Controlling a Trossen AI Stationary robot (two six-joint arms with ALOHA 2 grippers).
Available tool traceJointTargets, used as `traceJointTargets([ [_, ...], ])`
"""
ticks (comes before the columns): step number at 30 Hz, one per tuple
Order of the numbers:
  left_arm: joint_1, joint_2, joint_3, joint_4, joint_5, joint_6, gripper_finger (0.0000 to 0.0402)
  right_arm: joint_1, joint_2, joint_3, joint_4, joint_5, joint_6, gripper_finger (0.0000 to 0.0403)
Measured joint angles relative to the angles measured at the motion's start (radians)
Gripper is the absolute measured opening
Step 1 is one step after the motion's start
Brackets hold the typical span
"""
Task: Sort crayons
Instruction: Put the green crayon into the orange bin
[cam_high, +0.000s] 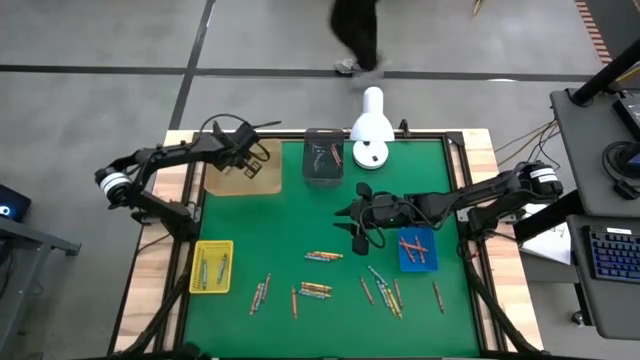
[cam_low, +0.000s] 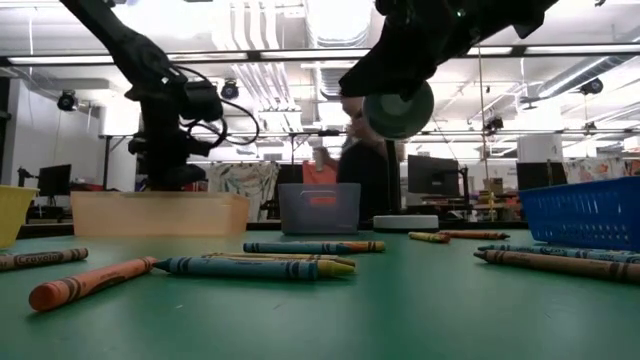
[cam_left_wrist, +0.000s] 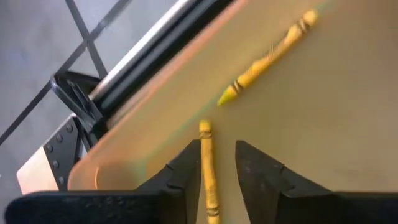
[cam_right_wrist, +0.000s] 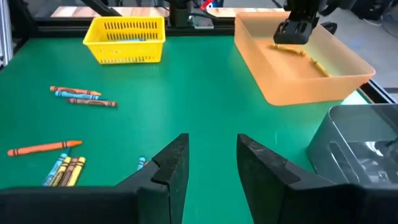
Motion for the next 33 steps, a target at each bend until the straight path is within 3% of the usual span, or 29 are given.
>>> traceJointTargets([
  [6, -0.005, -0.03, 0.002, 0.056, 0.036, -0.006, 0.0088, 0.0, -0.002, 0.0, -0.001, 0.001, 0.031, 0.0115],
  [12, -0.019, -0.08, -0.005, 0.16, 0.157, 0.022, 0.0088, 0.0, -0.005, 0.0, -0.06, -0.002, 0.236, 0.0103],
  [16, -0.043, -0.134, -0.031, 0.269, 0.278, 0.063, 0.0088, 0.0, -0.019, 0.009, -0.087, -0.053, 0.45, 0.0092],
  [21, -0.095, -0.217, -0.088, 0.424, 0.477, 0.043, 0.0088, 0.001, -0.019, 0.058, -0.108, -0.133, 0.599, 0.0076],
  [25, -0.167, -0.273, -0.144, 0.553, 0.564, -0.044, 0.0088, 0.007, -0.019, 0.094, -0.113, -0.134, 0.637, 0.0066],
  [33, -0.348, -0.322, -0.261, 0.848, 0.563, -0.175, 0.0088, 0.084, 0.015, 0.149, -0.113, -0.109, 0.566, 0.0061],
])
